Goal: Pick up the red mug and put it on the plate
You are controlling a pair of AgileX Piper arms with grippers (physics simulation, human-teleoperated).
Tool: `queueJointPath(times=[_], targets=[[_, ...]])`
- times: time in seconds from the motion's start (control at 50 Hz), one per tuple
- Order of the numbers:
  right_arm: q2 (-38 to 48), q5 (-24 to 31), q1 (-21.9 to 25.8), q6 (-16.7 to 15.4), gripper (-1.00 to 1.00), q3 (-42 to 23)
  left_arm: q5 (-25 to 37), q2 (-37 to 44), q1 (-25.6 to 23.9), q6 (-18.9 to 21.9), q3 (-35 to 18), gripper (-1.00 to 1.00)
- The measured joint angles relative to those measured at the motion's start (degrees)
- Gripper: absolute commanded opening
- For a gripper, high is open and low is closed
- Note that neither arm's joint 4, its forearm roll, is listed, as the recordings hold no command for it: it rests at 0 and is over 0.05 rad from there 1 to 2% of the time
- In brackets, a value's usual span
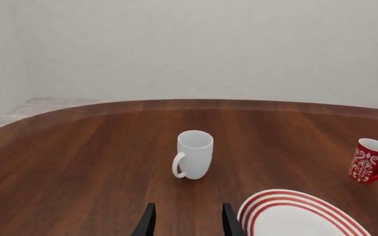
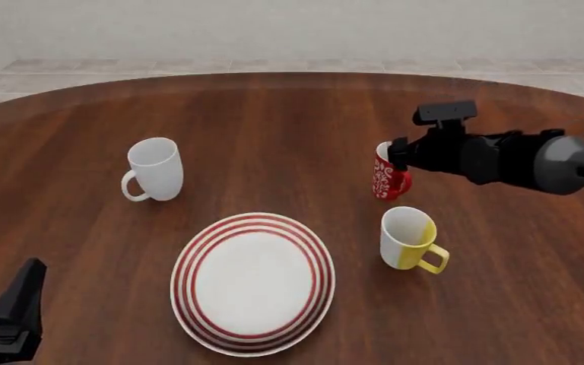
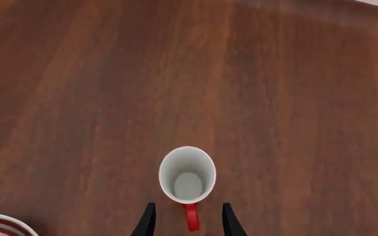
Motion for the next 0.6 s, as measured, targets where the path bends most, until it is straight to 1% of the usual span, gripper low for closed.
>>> queueJointPath(times=[0.6], targets=[[2.64,-0.95,-0.10,0.42,1.00,0.67,-0.08,0.13,0.27,-0.65,-0.02,1.00]])
